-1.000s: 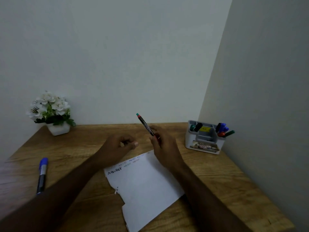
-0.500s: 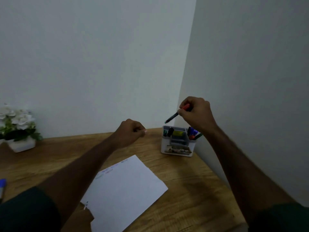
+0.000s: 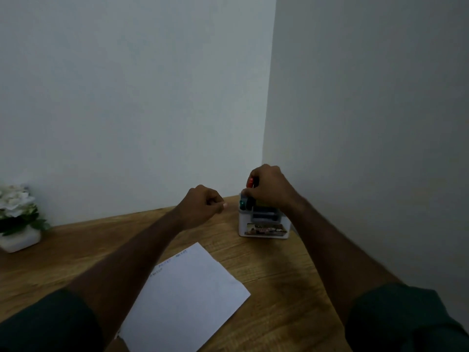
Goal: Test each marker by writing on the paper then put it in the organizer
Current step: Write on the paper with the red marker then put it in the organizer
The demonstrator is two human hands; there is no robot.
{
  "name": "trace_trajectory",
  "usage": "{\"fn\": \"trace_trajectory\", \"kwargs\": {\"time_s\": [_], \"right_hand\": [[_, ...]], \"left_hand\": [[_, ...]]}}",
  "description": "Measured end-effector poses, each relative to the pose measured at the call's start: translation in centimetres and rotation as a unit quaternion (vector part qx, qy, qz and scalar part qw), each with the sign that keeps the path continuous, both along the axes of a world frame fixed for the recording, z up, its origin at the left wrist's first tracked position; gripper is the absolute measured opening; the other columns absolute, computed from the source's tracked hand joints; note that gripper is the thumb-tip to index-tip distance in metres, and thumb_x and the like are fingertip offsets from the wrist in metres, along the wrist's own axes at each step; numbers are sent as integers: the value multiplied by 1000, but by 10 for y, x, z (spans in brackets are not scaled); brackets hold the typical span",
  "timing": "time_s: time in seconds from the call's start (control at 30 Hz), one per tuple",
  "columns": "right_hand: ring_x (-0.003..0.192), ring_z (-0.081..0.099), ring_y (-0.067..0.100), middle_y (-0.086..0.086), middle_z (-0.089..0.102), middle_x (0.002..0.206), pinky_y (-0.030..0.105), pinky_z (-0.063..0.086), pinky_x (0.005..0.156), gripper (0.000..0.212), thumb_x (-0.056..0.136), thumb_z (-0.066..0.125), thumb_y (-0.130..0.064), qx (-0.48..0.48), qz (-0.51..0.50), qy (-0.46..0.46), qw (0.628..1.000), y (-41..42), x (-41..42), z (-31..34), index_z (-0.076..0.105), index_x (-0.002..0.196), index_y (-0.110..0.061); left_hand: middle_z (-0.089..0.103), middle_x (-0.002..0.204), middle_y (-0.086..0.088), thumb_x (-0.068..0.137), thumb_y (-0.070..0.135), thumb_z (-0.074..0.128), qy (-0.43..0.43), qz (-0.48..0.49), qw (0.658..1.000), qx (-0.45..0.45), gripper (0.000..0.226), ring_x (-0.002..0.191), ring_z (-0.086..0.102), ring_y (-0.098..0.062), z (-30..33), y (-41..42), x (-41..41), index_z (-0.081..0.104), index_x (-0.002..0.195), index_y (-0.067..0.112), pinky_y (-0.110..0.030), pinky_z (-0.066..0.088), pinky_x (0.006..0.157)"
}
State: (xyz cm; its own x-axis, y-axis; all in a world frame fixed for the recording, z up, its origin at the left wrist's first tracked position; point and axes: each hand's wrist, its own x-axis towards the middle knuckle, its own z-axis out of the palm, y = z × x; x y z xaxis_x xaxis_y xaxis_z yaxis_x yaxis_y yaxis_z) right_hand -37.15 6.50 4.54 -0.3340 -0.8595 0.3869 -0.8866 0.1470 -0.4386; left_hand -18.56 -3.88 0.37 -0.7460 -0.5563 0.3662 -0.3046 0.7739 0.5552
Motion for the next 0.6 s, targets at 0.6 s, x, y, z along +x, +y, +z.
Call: {"fn": "trace_trajectory", "kwargs": {"time_s": [0.6], "right_hand": [[62, 64, 5, -5, 69, 68, 21, 55, 62, 9, 78, 78, -16, -78, 140, 3, 987, -6, 117, 0, 72, 71, -15]], "left_hand": [[72, 72, 3, 85, 25, 67, 29, 56, 998, 23, 15, 70, 67, -21, 3, 9, 84, 74, 74, 18, -38, 54, 71]]}}
